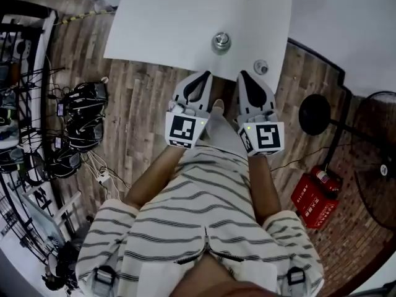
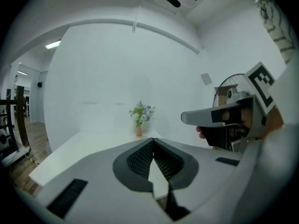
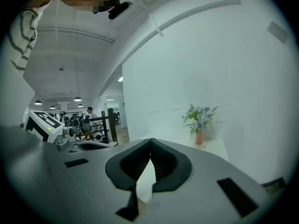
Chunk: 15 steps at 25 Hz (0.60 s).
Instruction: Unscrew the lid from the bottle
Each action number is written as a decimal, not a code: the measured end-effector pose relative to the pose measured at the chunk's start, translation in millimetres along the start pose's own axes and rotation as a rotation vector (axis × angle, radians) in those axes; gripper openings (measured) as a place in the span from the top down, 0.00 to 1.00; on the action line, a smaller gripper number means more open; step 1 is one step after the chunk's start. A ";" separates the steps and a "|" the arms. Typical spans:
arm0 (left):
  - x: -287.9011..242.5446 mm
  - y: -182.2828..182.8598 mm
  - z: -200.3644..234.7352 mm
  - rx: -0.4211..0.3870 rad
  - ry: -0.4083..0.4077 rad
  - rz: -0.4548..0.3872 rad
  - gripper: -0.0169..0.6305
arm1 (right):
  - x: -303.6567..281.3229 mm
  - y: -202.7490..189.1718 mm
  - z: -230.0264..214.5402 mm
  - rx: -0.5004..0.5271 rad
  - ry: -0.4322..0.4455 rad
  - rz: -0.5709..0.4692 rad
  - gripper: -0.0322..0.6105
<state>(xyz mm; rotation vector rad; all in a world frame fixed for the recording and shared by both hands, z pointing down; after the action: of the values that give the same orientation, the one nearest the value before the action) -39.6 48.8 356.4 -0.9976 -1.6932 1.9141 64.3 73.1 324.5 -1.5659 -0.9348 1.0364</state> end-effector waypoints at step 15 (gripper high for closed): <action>-69.9 -65.5 32.7 0.032 0.037 0.154 0.85 | -86.2 -60.3 -29.2 -0.021 0.137 0.183 0.83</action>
<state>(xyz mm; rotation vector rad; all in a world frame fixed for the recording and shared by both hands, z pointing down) -27.2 -10.3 437.7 -1.1743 -1.6016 1.9976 58.5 -3.7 401.9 -1.7420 -0.7211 1.0328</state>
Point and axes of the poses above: the fingertips, and each gripper's own axes: x backward along the fingers, z to its left, y out of its top, the point moved 3 cm from there along x, backward along the fingers, and after that the axes turned 2 degrees about y, right-handed, at the moved point
